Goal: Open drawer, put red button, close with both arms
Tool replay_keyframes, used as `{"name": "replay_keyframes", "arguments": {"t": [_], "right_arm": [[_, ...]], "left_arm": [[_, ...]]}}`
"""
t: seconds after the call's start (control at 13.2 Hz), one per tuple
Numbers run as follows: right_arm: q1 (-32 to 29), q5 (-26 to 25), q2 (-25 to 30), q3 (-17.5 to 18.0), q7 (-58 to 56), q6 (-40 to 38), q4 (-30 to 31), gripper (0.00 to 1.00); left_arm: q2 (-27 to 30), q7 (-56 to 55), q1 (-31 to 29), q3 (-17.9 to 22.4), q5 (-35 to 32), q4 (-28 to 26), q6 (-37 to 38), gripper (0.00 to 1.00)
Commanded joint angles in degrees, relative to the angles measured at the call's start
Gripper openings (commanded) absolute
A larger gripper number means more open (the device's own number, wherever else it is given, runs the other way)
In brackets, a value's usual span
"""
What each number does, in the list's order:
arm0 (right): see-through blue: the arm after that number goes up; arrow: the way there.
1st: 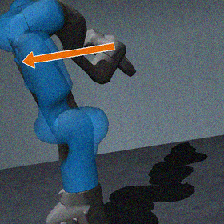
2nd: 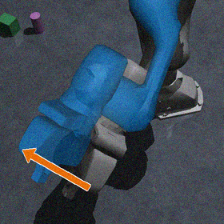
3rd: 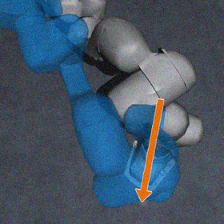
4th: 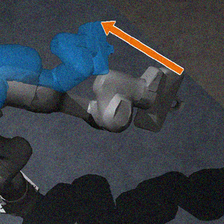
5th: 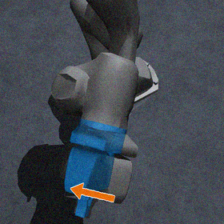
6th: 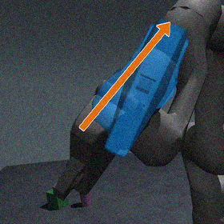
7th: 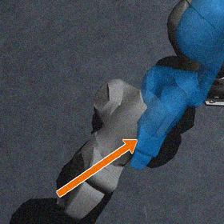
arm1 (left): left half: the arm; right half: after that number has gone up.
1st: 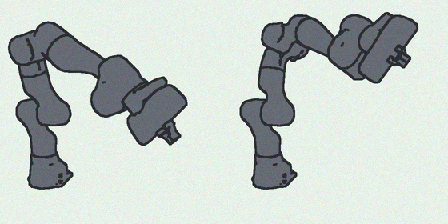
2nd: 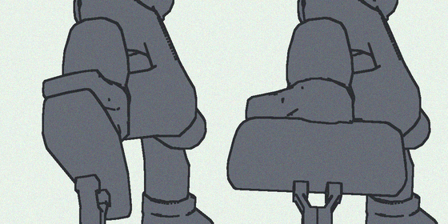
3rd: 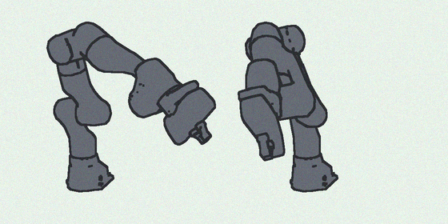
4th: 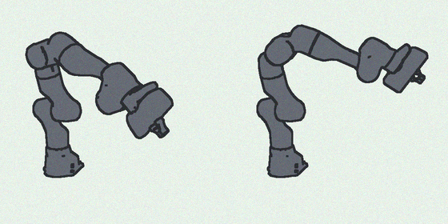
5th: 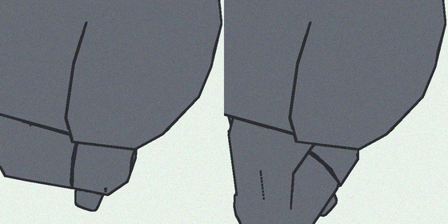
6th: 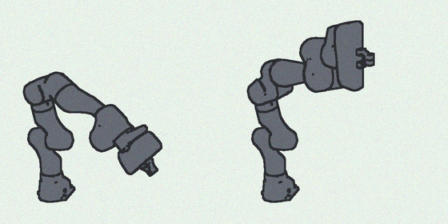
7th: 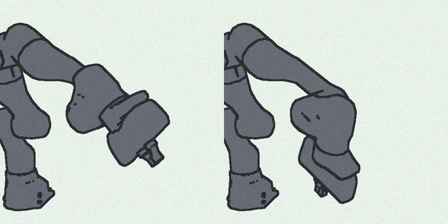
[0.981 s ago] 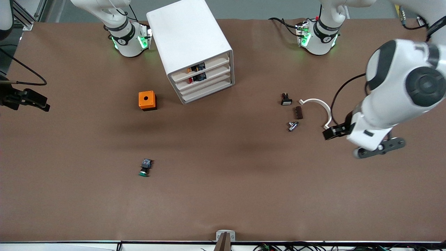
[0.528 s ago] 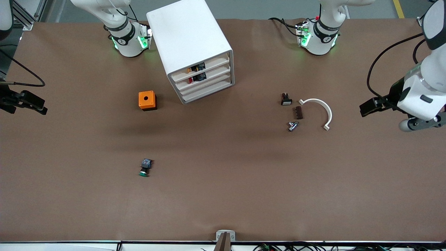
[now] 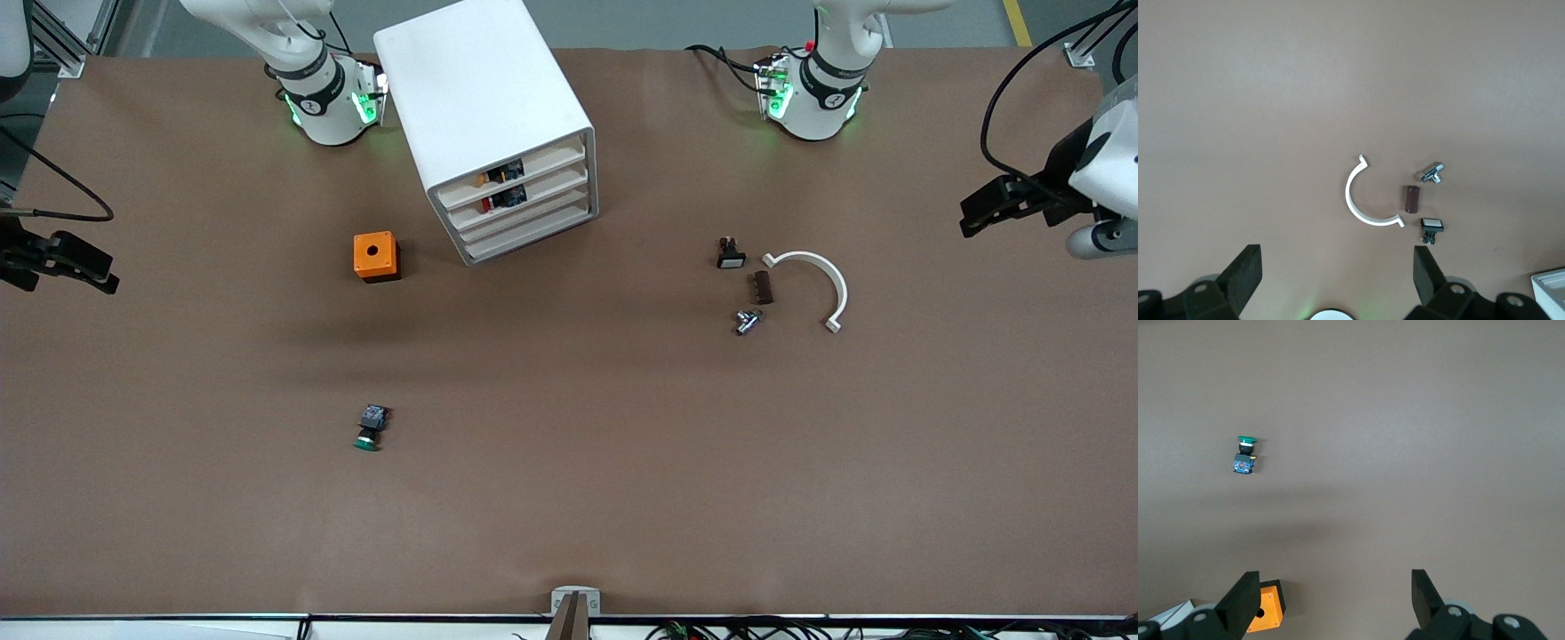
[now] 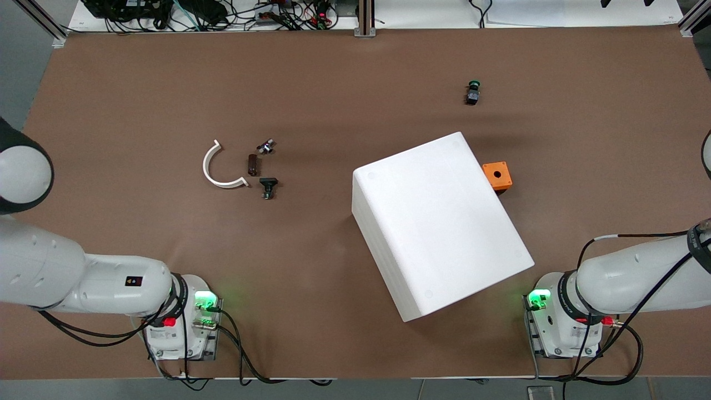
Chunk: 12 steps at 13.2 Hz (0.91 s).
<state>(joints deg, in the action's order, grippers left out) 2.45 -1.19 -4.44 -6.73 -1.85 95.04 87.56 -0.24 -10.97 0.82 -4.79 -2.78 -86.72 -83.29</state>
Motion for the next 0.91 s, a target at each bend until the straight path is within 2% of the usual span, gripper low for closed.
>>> {"name": "replay_keyframes", "arguments": {"t": [0.0,0.53,0.83], "right_arm": [[-0.69,-0.3,0.66,0.4,-0.96,0.58,0.06,1.0],[-0.69,-0.39,0.75,0.31,-1.05,1.64,0.5,1.0],[-0.69,-0.39,0.83,0.32,-1.05,2.08,0.59,1.0]], "left_arm": [[3.84,0.69,-3.9,-5.57,-0.47,-4.33,-2.31,1.0],[3.76,1.12,-4.25,-5.5,-0.74,-3.89,-2.22,1.0],[3.23,6.13,-5.21,-5.14,-2.24,-3.45,-1.87,1.0]]}}
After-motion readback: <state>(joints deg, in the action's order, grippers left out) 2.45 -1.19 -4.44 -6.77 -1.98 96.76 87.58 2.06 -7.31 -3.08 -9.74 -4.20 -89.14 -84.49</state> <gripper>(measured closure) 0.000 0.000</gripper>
